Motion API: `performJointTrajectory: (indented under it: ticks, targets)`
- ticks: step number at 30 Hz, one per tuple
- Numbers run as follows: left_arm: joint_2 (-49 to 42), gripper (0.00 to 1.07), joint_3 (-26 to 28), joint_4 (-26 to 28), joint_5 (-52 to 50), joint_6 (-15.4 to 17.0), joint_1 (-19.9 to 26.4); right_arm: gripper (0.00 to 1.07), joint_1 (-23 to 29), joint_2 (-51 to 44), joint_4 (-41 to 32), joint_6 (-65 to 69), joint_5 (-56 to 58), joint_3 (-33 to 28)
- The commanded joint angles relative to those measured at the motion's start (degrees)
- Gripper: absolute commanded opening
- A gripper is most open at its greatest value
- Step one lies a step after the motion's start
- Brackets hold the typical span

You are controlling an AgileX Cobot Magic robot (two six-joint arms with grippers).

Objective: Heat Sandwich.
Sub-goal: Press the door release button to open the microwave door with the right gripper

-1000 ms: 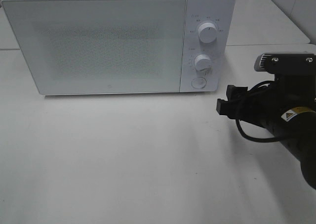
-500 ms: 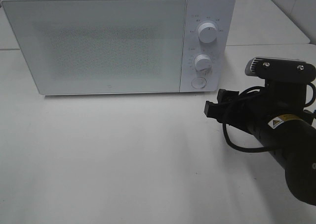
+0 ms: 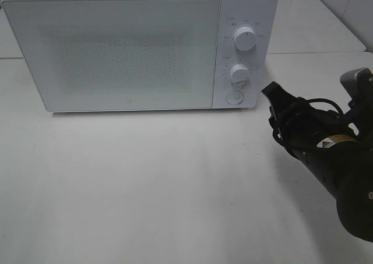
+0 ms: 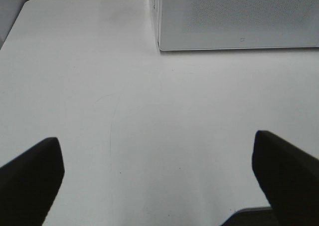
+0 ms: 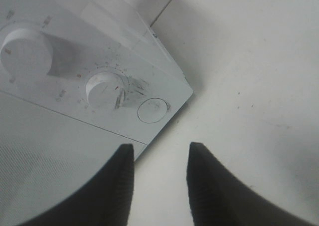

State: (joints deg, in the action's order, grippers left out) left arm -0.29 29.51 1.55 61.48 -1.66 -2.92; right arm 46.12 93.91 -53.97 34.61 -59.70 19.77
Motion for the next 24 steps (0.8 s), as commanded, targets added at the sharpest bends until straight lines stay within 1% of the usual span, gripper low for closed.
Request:
performJointTrajectory:
  ticks: [1,3,4,5,7,8,9,12,24]
  targets:
    - [-0.34,0.97,-0.06,0.40,-0.23,0.46,0.23,0.26,0.11,-0.11,0.34,13.87,-0.34,0.46]
    - [-0.34,0.97,-0.06,0.40,-0.23,0.46,0.23,0.21,0.11,-0.11,0.34,20.51,-0.34,0.46]
    - [-0.34,0.97,-0.06,0.40,-0.23,0.46,0.23,0.21,0.11,-0.11,0.34,20.51,-0.34,0.46]
    - [-0.34,0.97,-0.06,0.40,-0.23,0.46,0.23,0.17,0.11,-0.11,0.34,26.64,-0.34,0.46]
    - [-0.34,0.97,-0.06,0.40,-0.23,0.46,0.23,0.13,0.11,-0.11,0.34,32.20,-0.34,0.46]
    - [-0.34,0.97,-0.06,0.40,-0.23,0.46,0.23,0.08,0.11,-0.11,0.34,35.01,-0.34,0.46]
    - [-0.34,0.97,-0.06,0.40,-0.23,0.46,0.23,0.08,0.11,-0.11,0.34,35.01,-0.34,0.46]
    - [-0.34,0.97,-0.06,0.40,-0.23,0.46,0.23,0.00,0.11,-0.11,0.46,36.55,-0.34,0.46]
    - [-0.34,0.97,-0.06,0.40,-0.23,0.46,0.23,0.00,0.11,0.17,0.92,37.01,-0.23,0.46]
